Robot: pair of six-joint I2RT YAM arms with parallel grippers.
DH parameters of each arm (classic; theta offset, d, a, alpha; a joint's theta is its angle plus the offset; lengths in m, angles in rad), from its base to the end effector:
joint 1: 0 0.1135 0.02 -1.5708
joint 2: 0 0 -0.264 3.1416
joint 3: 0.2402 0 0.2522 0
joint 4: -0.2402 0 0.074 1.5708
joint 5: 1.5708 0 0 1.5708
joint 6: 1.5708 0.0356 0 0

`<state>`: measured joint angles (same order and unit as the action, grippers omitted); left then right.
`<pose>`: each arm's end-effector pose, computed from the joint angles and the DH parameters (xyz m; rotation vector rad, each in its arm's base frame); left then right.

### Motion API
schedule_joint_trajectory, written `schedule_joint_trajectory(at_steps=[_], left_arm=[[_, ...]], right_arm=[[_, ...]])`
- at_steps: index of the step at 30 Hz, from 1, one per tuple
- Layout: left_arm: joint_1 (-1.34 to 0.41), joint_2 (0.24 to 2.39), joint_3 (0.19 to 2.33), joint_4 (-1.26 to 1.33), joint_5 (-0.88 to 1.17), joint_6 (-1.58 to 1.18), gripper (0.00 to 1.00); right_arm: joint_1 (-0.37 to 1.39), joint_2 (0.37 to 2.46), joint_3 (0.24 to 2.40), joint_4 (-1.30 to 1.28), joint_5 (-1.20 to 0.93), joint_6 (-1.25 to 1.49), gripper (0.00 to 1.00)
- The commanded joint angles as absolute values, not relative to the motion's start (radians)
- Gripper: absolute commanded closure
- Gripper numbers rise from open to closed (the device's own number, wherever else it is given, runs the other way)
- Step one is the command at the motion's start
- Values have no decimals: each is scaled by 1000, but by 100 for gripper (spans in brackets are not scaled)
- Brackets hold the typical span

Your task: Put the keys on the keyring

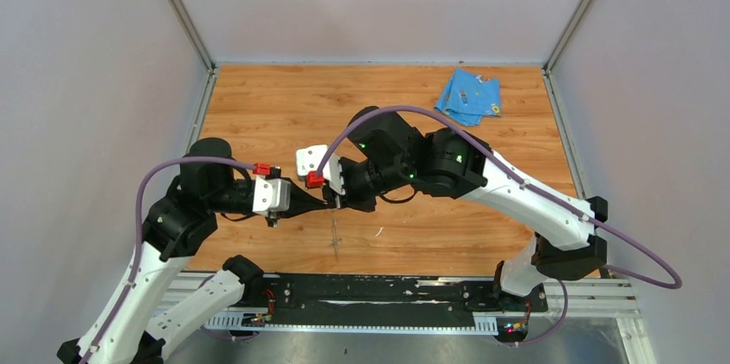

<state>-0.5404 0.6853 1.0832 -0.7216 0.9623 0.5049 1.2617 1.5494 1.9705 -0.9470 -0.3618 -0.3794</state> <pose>0.0773 -0.0804 0.4008 1.4283 1.1762 -0.9263 0.0811 0.2955 0.4785 -1.7509 1.3182 0.8963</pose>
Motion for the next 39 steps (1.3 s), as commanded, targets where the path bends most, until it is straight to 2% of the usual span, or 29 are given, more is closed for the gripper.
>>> schedule_joint_trajectory(at_steps=[1,3,9,13,17,21,26,33,39], left_arm=[[-540,707,1112,-708,963,507,96],[-541,711,1111,-700,972,490,100],[-541,700,1102,-686,985,462,100],[-541,617,1025,-555,1042,438,100],[-541,585,988,-466,1068,431,100],[-541,586,993,-471,1116,504,100],[-541,542,975,-466,1175,716,100],[-541,523,981,-465,1181,983,100],[-541,515,1001,-466,1194,1051,100]], right_arm=[[1285,1580,2026,-976,-375,-341,100],[1285,1592,2038,-978,-369,-330,100],[1285,1550,1979,-892,-382,-290,100],[1285,1427,1813,-718,-400,-278,84],[1284,1280,1650,-546,-379,-251,65],[1280,1186,1550,-450,-348,-233,58],[1281,1089,1419,-327,-335,-224,57],[1280,1034,1310,-202,-390,-251,60],[1281,1011,1256,-108,-423,-272,63]])
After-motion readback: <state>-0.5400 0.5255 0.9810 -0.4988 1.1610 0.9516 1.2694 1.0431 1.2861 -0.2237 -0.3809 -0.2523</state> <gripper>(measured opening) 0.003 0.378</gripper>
